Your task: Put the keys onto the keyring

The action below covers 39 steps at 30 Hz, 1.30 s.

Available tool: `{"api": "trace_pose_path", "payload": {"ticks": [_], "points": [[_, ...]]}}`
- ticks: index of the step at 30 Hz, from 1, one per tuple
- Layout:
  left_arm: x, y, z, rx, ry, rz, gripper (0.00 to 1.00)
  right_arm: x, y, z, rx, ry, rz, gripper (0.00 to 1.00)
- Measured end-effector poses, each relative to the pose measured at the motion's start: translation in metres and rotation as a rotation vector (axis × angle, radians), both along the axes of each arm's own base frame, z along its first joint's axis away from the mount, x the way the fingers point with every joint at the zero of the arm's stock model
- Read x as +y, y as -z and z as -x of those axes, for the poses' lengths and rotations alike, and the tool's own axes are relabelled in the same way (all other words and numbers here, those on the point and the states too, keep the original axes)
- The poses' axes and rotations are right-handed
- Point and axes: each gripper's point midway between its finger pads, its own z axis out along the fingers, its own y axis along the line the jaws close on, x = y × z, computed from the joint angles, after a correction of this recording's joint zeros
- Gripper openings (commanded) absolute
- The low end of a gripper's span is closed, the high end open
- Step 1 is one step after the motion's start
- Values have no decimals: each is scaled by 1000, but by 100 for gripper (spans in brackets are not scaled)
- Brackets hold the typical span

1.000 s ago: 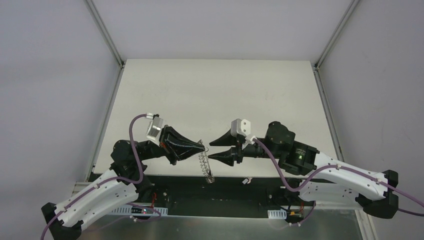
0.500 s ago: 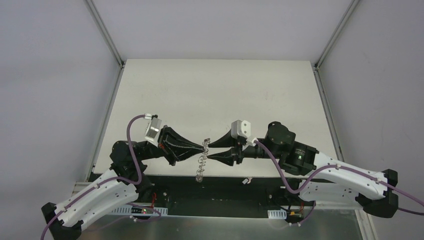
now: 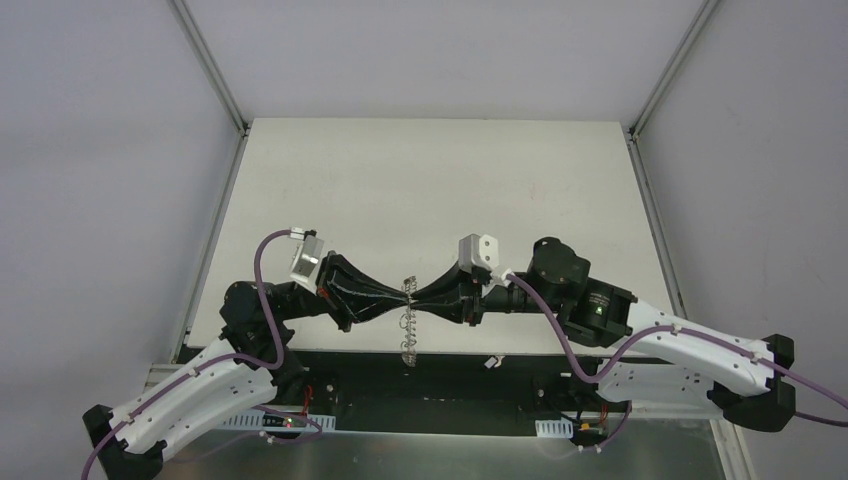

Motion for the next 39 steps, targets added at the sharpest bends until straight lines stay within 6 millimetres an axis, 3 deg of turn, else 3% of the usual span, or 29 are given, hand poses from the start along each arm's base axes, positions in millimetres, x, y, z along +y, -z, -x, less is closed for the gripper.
{"api": "trace_pose_path", "payload": {"ticks": [12, 13, 15, 26, 31, 35, 39], "points": [[2, 1, 1, -3, -2, 4, 0, 2, 5, 2, 26, -9, 46, 16], [2, 1, 1, -4, -2, 4, 0, 3, 6, 2, 29, -9, 51, 14], [2, 1, 2, -6, -2, 5, 0, 3, 8, 2, 35, -8, 61, 1], [2, 0, 2, -12, -2, 8, 0, 3, 8, 3, 55, -8, 66, 0], [1, 3, 2, -6, 1, -6, 34, 0, 8, 0, 57, 17, 70, 0], [3, 9, 3, 17, -4, -47, 44, -11, 12, -4, 65, 66, 93, 0], [13, 3, -1, 28, -71, -56, 51, -26, 17, -9, 79, 124, 128, 0]]}}
